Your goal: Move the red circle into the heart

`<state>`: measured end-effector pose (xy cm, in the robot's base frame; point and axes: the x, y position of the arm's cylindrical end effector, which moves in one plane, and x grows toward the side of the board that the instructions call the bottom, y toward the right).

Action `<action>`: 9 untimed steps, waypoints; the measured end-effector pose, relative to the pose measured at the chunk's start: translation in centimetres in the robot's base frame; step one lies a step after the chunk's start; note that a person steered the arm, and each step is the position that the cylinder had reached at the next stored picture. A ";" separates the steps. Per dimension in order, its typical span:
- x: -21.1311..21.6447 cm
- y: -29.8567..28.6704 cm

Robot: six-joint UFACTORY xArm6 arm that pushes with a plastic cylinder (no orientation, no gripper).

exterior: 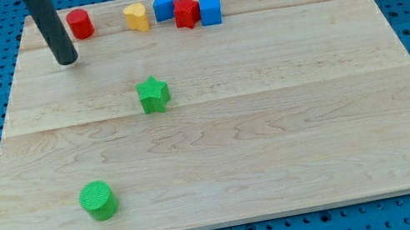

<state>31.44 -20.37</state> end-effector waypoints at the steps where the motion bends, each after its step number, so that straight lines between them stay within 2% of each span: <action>1: 0.0 -1.9; 5: -7.5 -2.2; 8: -8.5 6.9; 9: -8.5 8.4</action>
<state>22.95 -12.00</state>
